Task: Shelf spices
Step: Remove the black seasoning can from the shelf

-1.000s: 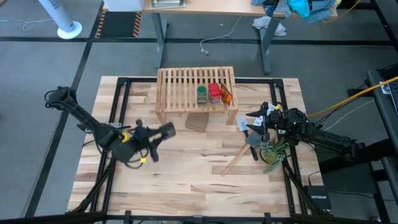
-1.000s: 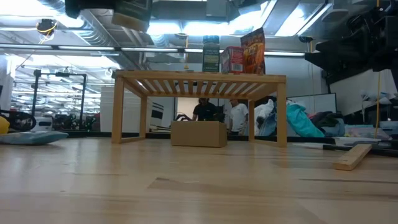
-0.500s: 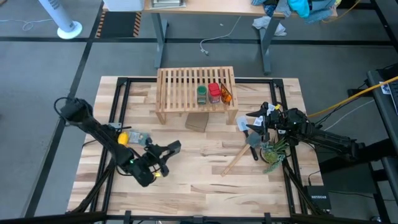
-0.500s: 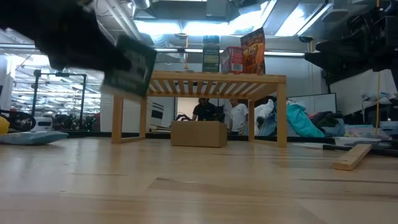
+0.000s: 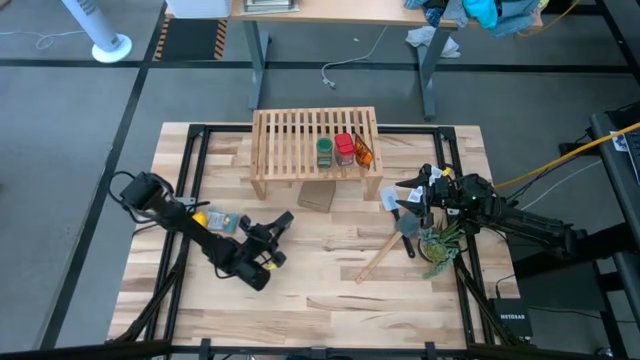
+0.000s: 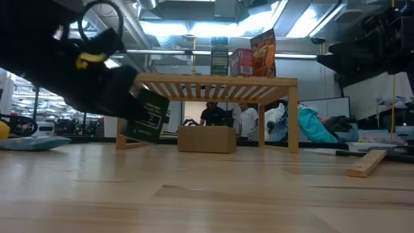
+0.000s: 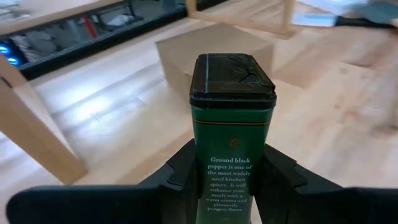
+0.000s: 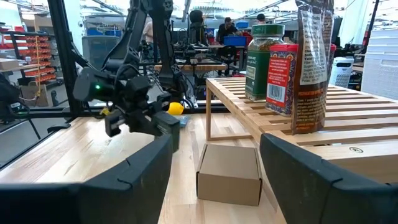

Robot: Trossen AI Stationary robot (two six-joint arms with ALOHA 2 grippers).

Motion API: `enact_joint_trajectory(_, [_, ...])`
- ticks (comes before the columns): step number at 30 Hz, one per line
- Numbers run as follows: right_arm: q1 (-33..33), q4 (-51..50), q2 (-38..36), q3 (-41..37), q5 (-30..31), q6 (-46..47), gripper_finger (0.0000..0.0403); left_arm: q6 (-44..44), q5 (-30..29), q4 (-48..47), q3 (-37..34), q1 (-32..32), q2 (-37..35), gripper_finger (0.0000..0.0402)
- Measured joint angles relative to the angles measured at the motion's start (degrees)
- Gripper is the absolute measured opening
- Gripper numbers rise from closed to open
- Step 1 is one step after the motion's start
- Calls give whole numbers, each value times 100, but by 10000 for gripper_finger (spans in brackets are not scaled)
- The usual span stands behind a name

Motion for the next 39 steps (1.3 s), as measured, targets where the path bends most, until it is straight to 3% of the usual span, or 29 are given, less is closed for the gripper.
enact_joint_trajectory(5, [0, 0, 0, 0, -2, -2, 250, 40, -7, 5, -7, 240, 52, 101])
enact_joint_trajectory(11, [0, -2, 1, 0, -2, -2, 250, -7, -2, 42, -7, 408, 52, 139])
enact_joint_trajectory(21, [0, -7, 0, 0, -2, -1, 250, 774, 853, 675, -7, 547, 52, 173])
enact_joint_trajectory(28, [1, -9, 2, 0, -2, 0, 250, 937, 864, 695, -7, 589, 10, 177])
enact_joint_trajectory(39, [2, -9, 2, 0, -4, 411, 250, 1666, 684, 404, -4, 501, -867, 177])
